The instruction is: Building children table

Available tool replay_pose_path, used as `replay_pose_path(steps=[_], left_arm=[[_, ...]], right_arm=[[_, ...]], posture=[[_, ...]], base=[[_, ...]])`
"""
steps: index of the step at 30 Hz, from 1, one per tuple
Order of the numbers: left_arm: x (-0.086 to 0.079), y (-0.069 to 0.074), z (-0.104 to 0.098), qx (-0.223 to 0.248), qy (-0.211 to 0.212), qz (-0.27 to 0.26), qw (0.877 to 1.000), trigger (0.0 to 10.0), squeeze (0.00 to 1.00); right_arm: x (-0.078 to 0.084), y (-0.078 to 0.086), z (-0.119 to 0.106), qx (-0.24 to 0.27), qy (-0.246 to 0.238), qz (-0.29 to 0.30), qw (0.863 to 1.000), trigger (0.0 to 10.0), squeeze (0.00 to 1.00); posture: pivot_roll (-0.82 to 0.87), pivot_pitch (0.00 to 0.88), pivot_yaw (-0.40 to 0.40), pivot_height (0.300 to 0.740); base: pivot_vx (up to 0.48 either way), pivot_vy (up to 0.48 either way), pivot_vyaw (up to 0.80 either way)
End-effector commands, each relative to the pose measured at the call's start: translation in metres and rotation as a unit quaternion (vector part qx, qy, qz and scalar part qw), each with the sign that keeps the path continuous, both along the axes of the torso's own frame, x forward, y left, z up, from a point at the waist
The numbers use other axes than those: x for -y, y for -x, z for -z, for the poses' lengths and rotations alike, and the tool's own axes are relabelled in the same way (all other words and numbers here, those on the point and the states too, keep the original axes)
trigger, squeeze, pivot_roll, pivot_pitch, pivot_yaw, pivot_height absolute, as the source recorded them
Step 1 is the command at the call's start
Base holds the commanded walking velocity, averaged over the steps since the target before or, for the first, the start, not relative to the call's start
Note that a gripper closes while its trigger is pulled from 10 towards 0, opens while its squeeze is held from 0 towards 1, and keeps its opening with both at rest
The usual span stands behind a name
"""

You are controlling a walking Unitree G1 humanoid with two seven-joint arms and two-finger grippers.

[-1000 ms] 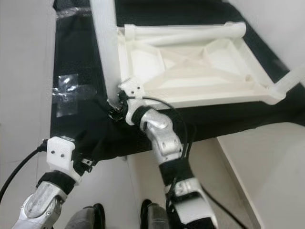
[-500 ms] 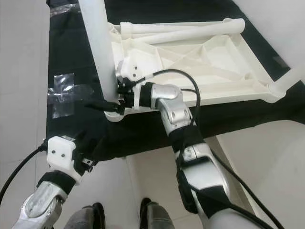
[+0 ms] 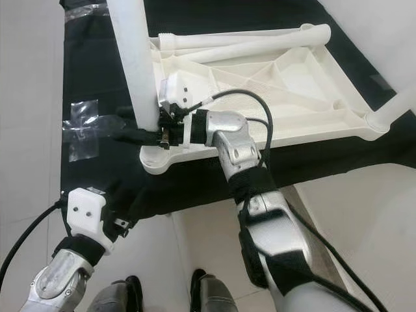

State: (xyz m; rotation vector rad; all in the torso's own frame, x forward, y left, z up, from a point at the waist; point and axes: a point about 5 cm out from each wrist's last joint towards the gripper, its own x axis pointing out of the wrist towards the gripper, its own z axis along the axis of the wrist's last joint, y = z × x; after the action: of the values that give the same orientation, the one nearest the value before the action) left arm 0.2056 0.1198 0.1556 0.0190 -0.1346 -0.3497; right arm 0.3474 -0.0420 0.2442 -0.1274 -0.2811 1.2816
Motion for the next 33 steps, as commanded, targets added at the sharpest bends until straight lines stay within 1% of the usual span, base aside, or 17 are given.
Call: replay_pose_path(steps=[1,2,3,4,8,9,13,14,15,16,17,18,23,24,25,28,33], left_arm=[[0.001,0.004,0.003,-0.008,-0.008,0.007,1.000,10.0,0.00],[0.001,0.004,0.003,-0.008,-0.008,0.007,1.000,10.0,0.00],[0.001,0.004,0.002,-0.008,-0.007,0.007,1.000,10.0,0.00],[0.000,0.004,0.002,-0.009,-0.005,0.006,1.000,10.0,0.00],[0.001,0.003,0.003,-0.013,0.000,0.008,1.000,10.0,0.00],[0.001,0.002,0.003,-0.013,0.001,0.009,1.000,10.0,0.00],[0.002,0.000,0.002,-0.011,0.003,0.007,1.000,10.0,0.00],[0.001,0.000,0.002,-0.010,0.003,0.005,1.000,10.0,0.00],[0.001,0.000,0.002,-0.010,0.003,0.005,1.000,10.0,0.00],[0.000,-0.001,0.001,-0.009,0.002,0.002,1.000,10.0,0.00],[-0.001,-0.001,0.001,-0.008,0.002,0.001,1.000,10.0,0.00],[-0.001,-0.001,0.001,-0.008,0.002,0.000,1.000,10.0,0.00],[0.001,-0.002,0.001,-0.008,0.003,0.001,1.000,10.0,0.00],[0.001,-0.002,0.001,-0.009,0.003,0.002,1.000,10.0,0.00],[0.001,-0.002,0.001,-0.009,0.004,0.002,1.000,10.0,0.00],[0.003,-0.002,0.001,-0.010,0.003,0.006,1.000,10.0,0.00],[0.004,-0.001,0.001,-0.010,0.000,0.008,1.000,10.0,0.00]], right_arm=[[0.000,-0.005,0.041,-0.068,0.027,0.137,0.988,0.0,0.00],[0.000,-0.005,0.041,-0.068,0.027,0.137,0.988,0.0,0.00],[0.010,-0.001,0.057,-0.099,0.003,0.275,0.956,0.0,0.00],[0.015,0.010,0.070,-0.114,-0.003,0.334,0.936,0.0,0.00],[0.014,0.023,0.081,-0.138,-0.002,0.345,0.928,0.0,0.00],[0.010,0.021,0.077,-0.130,0.003,0.331,0.935,0.0,0.00],[0.008,0.013,0.068,-0.116,0.004,0.325,0.939,0.0,0.00],[0.005,0.011,0.064,-0.112,0.004,0.323,0.940,4.5,0.00],[0.005,0.011,0.064,-0.112,0.004,0.323,0.940,4.5,0.00],[0.000,0.011,0.061,-0.111,0.005,0.297,0.949,10.0,0.00],[-0.004,0.013,0.056,-0.107,-0.006,0.275,0.955,10.0,0.91],[-0.009,0.015,0.051,-0.103,-0.016,0.248,0.963,10.0,1.00],[-0.015,0.018,0.031,-0.084,-0.041,0.157,0.983,10.0,1.00],[-0.014,0.018,0.027,-0.074,-0.035,0.127,0.988,10.0,0.75],[-0.013,0.018,0.026,-0.066,-0.021,0.093,0.993,10.0,0.00],[-0.011,0.017,0.023,-0.036,0.013,0.039,0.999,10.0,0.00],[-0.005,0.009,0.013,-0.021,0.026,-0.004,0.999,10.0,0.00]], posture=[[0.14,0.273,-0.102,0.740],[0.14,0.273,-0.102,0.740],[0.13,0.280,-0.099,0.740],[0.13,0.286,-0.092,0.740],[0.10,0.268,-0.084,0.740],[0.11,0.270,-0.088,0.740],[0.11,0.265,-0.096,0.740],[0.12,0.266,-0.098,0.740],[0.12,0.266,-0.098,0.740],[0.11,0.265,-0.099,0.740],[0.11,0.264,-0.100,0.740],[0.11,0.267,-0.100,0.740],[0.11,0.267,-0.099,0.740],[0.11,0.267,-0.099,0.740],[0.11,0.267,-0.099,0.740],[0.12,0.270,-0.103,0.740],[0.13,0.271,-0.106,0.740]], base=[[0.000,0.000,0.00],[0.000,0.000,0.00],[0.000,0.000,0.00],[0.000,0.000,0.00],[0.000,0.000,0.00],[0.000,0.000,0.00],[0.000,0.000,0.00],[0.000,0.000,0.00],[0.000,0.000,0.00],[0.000,0.000,0.00],[0.000,0.000,0.00],[0.000,0.000,0.00],[0.000,0.000,0.00],[0.000,0.000,0.00],[0.000,0.000,0.00],[0.000,0.000,0.00],[0.000,0.000,0.00]])
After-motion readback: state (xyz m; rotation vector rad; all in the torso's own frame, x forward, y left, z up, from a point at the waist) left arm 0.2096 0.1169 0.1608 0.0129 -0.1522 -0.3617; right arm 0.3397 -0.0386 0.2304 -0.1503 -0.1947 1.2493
